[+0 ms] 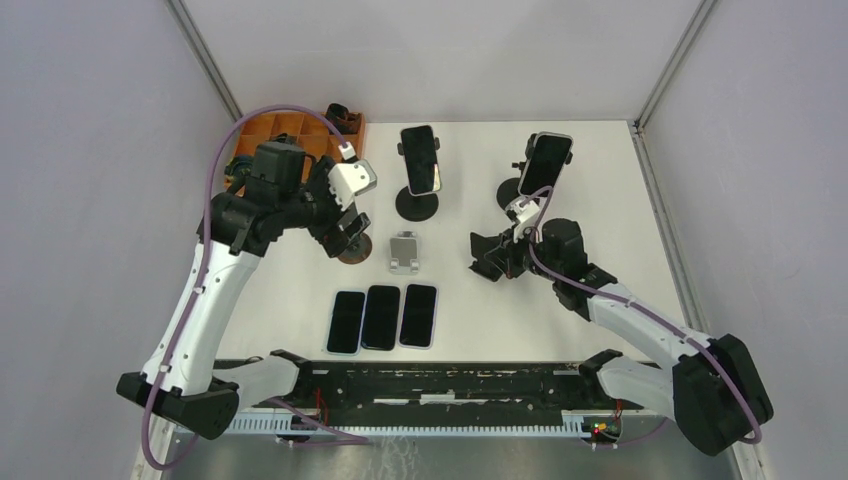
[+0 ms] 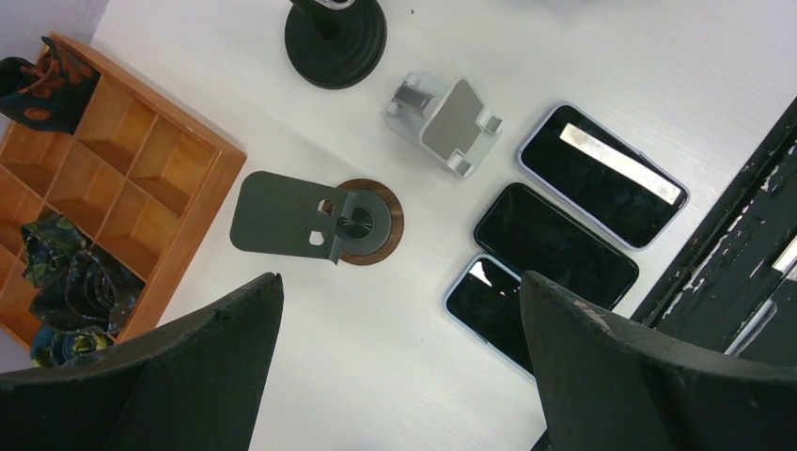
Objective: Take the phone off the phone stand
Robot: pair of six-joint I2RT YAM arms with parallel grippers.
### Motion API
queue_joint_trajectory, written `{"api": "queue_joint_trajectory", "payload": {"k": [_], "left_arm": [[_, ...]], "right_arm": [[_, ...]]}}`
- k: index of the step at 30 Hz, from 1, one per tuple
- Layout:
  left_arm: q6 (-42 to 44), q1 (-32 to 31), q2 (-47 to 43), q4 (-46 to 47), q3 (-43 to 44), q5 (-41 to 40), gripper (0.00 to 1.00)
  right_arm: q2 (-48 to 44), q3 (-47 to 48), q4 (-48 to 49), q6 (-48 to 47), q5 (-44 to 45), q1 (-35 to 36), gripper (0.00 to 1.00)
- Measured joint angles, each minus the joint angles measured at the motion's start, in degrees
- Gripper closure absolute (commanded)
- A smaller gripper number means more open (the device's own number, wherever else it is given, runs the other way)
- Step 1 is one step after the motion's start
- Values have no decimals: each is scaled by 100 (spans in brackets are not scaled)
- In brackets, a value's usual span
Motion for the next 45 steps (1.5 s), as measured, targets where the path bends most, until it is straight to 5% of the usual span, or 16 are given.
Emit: {"api": "queue_joint_trajectory", "payload": {"k": [13,28,32,36,42,44,45], "left_arm": [[4,2,-367,120,-496,155,0],[232,0,-656,197,-706,863,0],[326,0,-678,195,-713,1029,0],[374,0,-715,197,-713,1167,0],[378,0,-723,197,-713,1268,0],[378,0,-726,201,-713,1274,0],[376,0,-726,205,-713,1276,0]], "right_arm": [[2094,476,1384,-772,-2216,0,100],[3969,2142,916,-2061,-3926,-39,83],[4177,2312,612,-2341,-3934,-83,70],[4177,2404,426,-2444,-3840,-160,36],[3995,2422,380,-2409,-3517,-334,30],[3770,2398,306,-2369,-3287,-367,3],[3659,2391,280,-2317,-3191,-378,2]]}}
